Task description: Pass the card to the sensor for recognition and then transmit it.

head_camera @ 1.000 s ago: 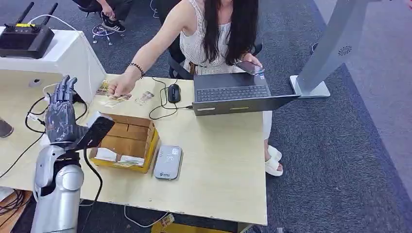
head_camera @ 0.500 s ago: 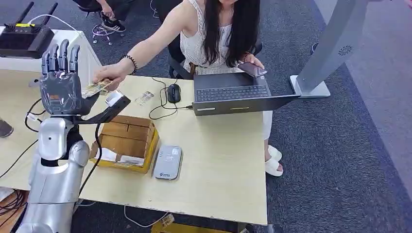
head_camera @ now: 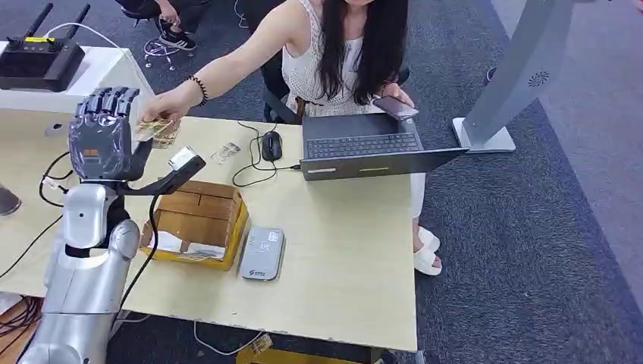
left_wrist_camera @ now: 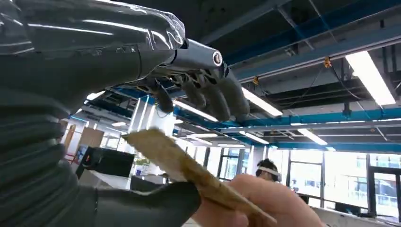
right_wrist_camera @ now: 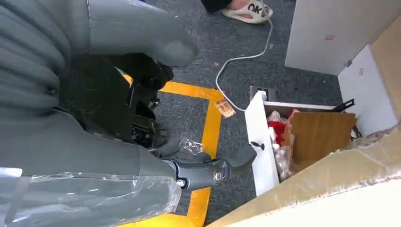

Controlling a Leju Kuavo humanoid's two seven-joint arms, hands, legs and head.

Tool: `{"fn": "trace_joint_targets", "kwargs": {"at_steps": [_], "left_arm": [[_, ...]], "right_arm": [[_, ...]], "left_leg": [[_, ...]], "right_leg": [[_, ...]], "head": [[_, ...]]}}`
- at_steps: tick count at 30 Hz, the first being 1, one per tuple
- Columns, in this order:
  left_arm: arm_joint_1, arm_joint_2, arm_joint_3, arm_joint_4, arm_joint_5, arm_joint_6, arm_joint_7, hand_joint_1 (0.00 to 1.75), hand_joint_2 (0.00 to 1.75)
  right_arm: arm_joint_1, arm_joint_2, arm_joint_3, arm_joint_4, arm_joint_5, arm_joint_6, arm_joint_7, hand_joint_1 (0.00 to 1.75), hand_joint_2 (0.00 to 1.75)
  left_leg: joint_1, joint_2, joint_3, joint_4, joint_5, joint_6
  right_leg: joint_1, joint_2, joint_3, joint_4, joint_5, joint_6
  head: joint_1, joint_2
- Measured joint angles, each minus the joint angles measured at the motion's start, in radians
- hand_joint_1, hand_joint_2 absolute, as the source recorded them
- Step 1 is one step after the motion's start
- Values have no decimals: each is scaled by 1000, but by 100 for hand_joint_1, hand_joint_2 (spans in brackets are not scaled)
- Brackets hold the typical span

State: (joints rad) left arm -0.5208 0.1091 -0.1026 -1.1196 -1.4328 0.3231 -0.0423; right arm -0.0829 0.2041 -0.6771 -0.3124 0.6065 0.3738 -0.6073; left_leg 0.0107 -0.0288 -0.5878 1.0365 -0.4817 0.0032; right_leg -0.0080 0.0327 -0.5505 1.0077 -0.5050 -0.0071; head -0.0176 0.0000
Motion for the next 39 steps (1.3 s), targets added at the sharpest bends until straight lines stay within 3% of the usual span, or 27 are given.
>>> {"fn": "trace_joint_targets", "kwargs": {"at_steps": [16,23,29,39], "left_arm": [[-7,3,-6,35,27,-8,-15,175,175],[9,-12,-20,31,38,-9,-50,175,175],[91,-73,-112,-28,13,-81,-77,175,175],[194,-142,-310,-56,0,-174,-55,175,175]], "right_arm": [[-1,0,17,5,-21,-1,3,0,175],[-1,0,30,5,-42,-3,6,0,175],[-1,2,39,5,-65,-7,10,0,175],[-1,9,47,3,-90,-17,21,0,175]], "left_leg": [[0,0,0,0,0,0],[0,0,0,0,0,0],[-1,0,0,0,0,0],[-1,0,0,0,0,0]], "right_leg": [[0,0,0,0,0,0],[0,0,0,0,0,0],[-1,-1,0,0,0,0],[-1,0,0,0,0,0]], "head": [[0,0],[0,0],[0,0],[0,0]]}}
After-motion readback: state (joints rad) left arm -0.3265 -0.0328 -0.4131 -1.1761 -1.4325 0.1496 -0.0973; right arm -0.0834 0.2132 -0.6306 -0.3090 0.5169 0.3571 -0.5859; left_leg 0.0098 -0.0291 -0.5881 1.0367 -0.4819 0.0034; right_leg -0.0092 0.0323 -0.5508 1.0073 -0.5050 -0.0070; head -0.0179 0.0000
